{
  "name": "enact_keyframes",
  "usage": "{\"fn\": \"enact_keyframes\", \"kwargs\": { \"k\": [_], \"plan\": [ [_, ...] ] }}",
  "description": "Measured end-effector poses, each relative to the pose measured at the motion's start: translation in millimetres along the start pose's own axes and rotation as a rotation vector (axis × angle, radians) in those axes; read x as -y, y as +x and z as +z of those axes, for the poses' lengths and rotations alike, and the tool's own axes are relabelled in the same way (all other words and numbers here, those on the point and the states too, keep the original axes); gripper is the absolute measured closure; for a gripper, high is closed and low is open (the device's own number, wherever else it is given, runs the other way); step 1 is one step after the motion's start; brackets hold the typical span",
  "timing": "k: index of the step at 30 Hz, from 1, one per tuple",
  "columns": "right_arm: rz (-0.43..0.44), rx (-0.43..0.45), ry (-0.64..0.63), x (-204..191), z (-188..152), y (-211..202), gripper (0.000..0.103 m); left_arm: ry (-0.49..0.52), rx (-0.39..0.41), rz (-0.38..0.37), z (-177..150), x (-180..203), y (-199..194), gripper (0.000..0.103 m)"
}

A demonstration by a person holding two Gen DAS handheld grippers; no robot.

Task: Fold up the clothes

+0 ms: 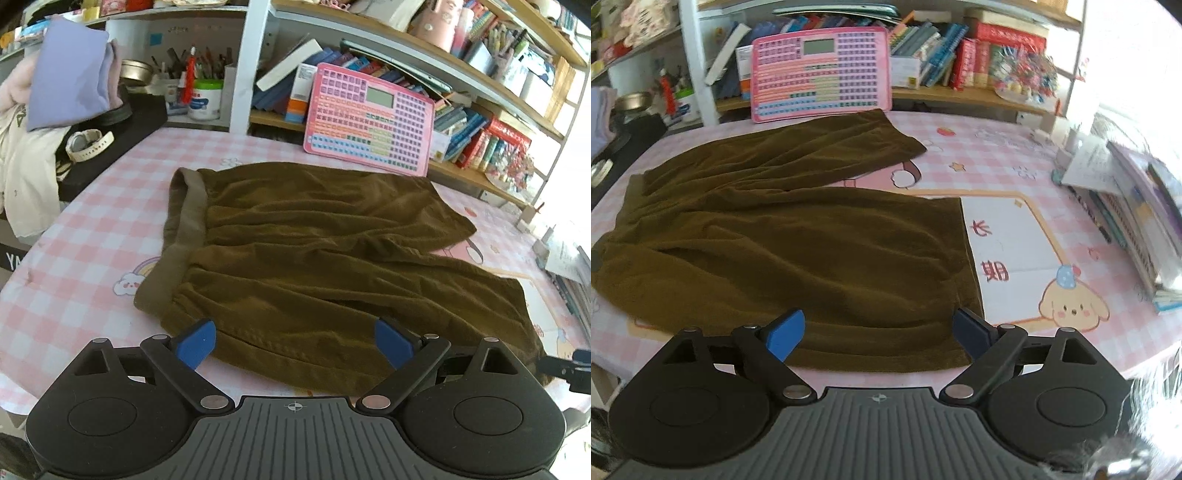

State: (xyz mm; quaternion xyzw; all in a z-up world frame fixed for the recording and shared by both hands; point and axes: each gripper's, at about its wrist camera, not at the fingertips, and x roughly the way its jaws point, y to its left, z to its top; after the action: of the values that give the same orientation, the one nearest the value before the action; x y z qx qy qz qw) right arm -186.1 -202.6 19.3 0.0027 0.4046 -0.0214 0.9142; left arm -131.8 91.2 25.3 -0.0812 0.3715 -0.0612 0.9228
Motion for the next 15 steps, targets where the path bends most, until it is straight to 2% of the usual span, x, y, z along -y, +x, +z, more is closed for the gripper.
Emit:
{"fn": "enact_keyframes", "kwargs": {
  "k": [7,11,15],
  "plan": [
    [0.004,-0.008,-0.034,0.3,6.0,-1.5,0.014,0.036,-0.004,-0.034,0.9,11.1,0.1,0.008],
    [0.042,-0.043,-0.051,4.9,13.0,5.4,0.013,0.063,-0.005,-0.038,5.7,14.6,4.7,0.008],
    [0.072,-0.036,-0.09,11.5,26.6,11.9,0.012,0.086,-0.008,-0.036,15.1,16.8,12.2,0.008]
  ]
}}
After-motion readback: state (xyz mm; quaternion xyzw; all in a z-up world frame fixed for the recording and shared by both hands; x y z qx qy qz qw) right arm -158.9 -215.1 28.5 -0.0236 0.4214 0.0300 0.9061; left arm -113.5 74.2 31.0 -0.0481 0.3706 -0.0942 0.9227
